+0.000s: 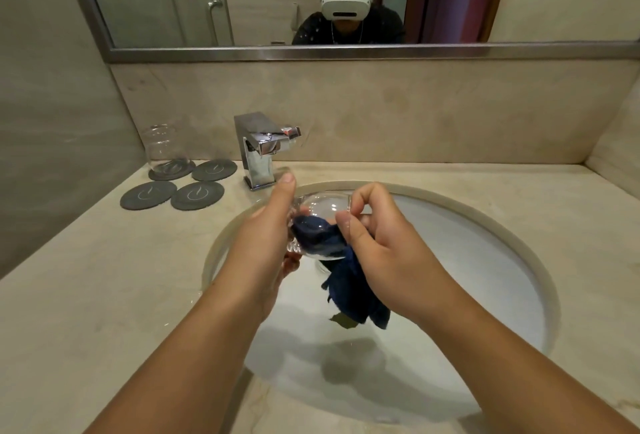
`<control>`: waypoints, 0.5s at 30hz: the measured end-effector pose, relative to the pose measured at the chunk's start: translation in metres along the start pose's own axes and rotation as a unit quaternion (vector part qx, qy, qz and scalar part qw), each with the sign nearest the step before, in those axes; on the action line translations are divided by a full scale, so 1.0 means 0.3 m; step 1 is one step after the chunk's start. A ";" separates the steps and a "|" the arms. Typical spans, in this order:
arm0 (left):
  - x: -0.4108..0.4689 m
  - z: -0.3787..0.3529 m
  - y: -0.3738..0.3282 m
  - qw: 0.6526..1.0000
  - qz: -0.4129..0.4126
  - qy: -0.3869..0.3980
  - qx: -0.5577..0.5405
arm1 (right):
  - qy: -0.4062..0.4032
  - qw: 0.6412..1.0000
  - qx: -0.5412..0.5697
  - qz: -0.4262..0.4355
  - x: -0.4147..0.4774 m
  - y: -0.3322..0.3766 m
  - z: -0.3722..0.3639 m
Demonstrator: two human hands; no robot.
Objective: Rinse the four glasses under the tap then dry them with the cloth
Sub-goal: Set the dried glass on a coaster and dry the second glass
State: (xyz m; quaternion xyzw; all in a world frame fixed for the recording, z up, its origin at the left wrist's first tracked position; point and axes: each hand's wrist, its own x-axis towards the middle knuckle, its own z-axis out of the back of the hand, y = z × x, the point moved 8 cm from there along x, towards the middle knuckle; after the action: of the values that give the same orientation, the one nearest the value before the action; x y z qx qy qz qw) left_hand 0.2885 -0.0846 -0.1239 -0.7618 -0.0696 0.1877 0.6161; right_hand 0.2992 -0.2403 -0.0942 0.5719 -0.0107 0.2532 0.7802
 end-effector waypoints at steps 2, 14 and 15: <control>0.000 -0.001 0.000 1.000 0.000 -0.004 -0.004 | 0.010 1.000 0.000 -0.011 0.004 -0.001 -0.003; -0.010 -0.002 -0.019 0.997 -0.057 -0.042 0.005 | 0.043 0.995 0.069 -0.061 0.004 0.008 -0.042; -0.011 -0.002 -0.021 0.997 -0.060 -0.044 0.005 | 0.050 0.994 0.073 -0.061 -0.007 0.011 -0.044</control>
State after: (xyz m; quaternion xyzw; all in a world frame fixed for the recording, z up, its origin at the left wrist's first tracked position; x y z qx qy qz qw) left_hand 0.2865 -0.0850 -0.1172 -0.7443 -0.1411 0.1841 0.6263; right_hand 0.2923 -0.2285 -0.0966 0.6136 0.0823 0.2335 0.7498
